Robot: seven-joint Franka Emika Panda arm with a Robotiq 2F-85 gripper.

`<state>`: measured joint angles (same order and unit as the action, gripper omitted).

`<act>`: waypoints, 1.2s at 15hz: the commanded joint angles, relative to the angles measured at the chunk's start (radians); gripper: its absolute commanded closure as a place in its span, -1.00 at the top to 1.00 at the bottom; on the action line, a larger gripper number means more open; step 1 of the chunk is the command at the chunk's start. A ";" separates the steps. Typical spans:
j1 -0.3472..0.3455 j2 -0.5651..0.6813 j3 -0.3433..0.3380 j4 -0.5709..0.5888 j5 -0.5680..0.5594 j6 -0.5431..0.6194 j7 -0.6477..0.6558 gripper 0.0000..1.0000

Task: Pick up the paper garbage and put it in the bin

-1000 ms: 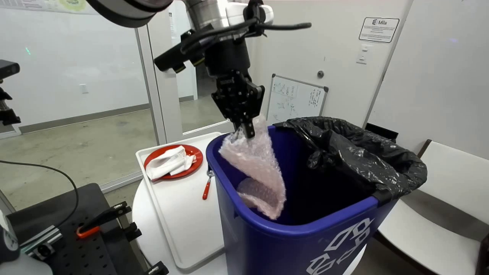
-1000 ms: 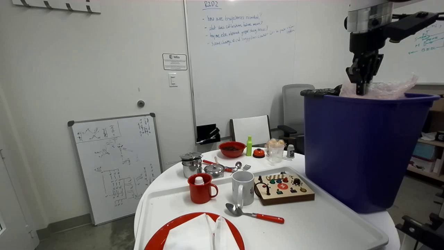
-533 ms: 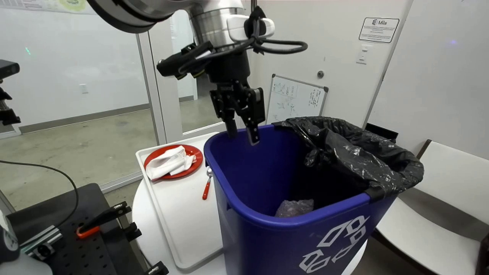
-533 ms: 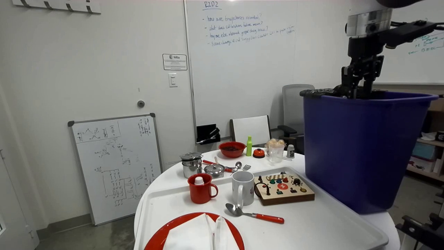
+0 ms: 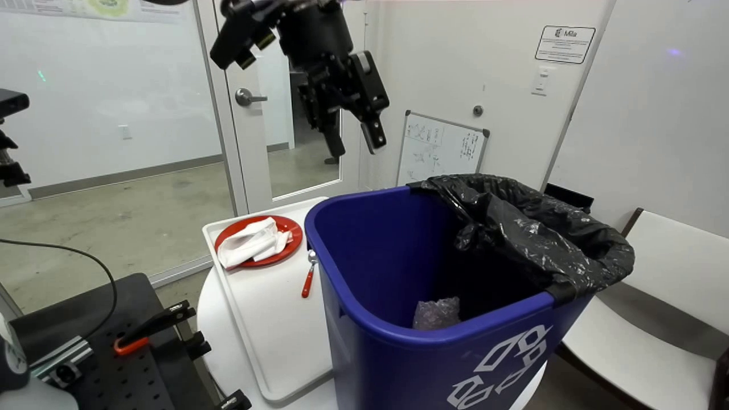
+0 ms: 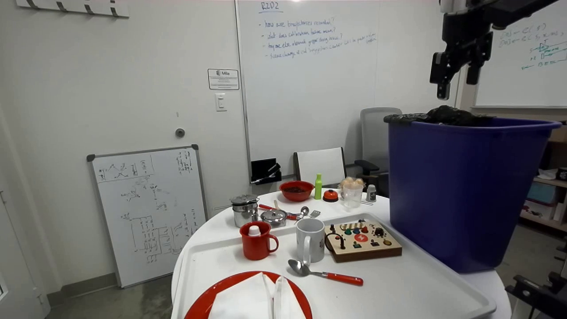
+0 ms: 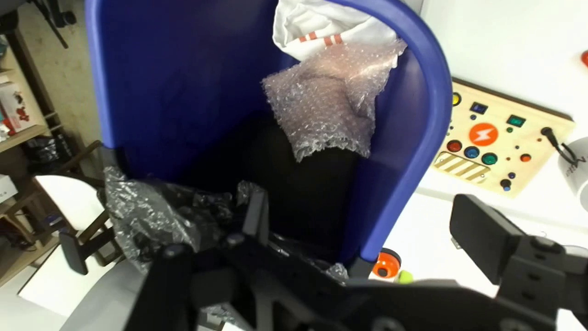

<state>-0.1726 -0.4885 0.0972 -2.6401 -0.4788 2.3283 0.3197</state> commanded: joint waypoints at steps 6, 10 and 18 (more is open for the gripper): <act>0.097 -0.149 0.122 -0.005 -0.086 -0.042 -0.041 1.00; 0.183 -0.032 0.130 0.011 -0.057 0.091 -0.114 1.00; 0.217 0.143 0.125 0.035 -0.033 0.162 -0.193 1.00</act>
